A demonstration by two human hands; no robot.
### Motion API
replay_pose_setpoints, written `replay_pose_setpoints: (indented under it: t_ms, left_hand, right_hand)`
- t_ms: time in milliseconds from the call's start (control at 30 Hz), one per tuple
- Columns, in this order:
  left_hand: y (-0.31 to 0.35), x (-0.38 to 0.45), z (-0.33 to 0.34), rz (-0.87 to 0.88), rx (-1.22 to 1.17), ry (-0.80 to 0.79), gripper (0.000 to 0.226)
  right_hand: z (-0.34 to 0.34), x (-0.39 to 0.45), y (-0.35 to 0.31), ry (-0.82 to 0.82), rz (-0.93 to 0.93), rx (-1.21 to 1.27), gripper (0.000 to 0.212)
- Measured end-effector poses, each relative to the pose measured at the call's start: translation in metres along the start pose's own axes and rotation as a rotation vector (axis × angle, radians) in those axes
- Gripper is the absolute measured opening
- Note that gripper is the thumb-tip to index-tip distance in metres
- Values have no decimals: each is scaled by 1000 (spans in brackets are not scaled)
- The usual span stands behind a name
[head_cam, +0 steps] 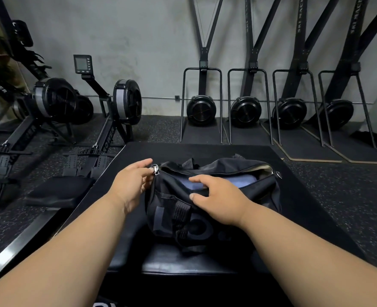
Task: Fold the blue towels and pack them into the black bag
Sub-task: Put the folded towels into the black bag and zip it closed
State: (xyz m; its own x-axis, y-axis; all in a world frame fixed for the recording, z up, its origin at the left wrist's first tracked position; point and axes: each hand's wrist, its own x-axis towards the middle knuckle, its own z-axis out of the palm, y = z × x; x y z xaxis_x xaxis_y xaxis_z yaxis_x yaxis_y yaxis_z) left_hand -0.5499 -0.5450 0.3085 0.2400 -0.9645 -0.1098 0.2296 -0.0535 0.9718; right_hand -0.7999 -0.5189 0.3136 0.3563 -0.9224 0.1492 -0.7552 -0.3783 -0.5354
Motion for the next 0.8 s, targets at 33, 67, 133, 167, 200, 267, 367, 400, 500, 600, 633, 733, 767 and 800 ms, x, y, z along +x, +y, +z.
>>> replay_pose_setpoints:
  t_ms: [33, 67, 133, 167, 200, 267, 367, 400, 500, 600, 633, 733, 767, 800]
  left_hand:
    - [0, -7, -2, -3, -10, -6, 33]
    - [-1, -17, -3, -6, -30, -12, 33]
    - [-6, -33, -5, -15, -60, -18, 32]
    - [-9, -40, -6, -17, -75, -26, 32]
    - [-11, -48, -6, -21, -96, -35, 32]
    - [-14, -60, -6, -35, -137, -34, 31]
    - [-16, -77, -9, -38, -180, -19, 32]
    - [-15, -83, -9, -41, -179, -17, 31]
    - [-14, -96, -11, -42, -178, -27, 30]
    - [-14, -104, -16, -27, -150, -36, 31]
    - [-14, -105, -17, -16, -131, -43, 31]
    - [-13, -109, -20, 11, -80, -69, 31]
    - [-12, -110, -21, 15, -69, -80, 31]
    - [-12, -111, -21, 16, -60, -89, 31]
  right_hand:
    - [-1, -4, -2, 38, -3, 7, 52]
    - [-1, -8, -4, 76, -14, 4, 50]
    - [1, -16, -14, 127, -49, -5, 48]
    - [3, -20, -20, 141, -67, -2, 48]
    - [5, -23, -26, 147, -83, 1, 48]
    - [10, -27, -39, 142, -114, -19, 48]
    - [22, -30, -58, 112, -140, -95, 44]
    - [26, -30, -63, 102, -148, -113, 43]
    - [35, -29, -78, 117, -153, -120, 33]
    - [40, -28, -85, 184, -129, -72, 26]
    - [41, -27, -87, 201, -123, -61, 26]
    - [45, -26, -87, 230, -121, -53, 24]
    - [45, -25, -88, 231, -125, -54, 23]
    - [46, -24, -88, 233, -128, -53, 22]
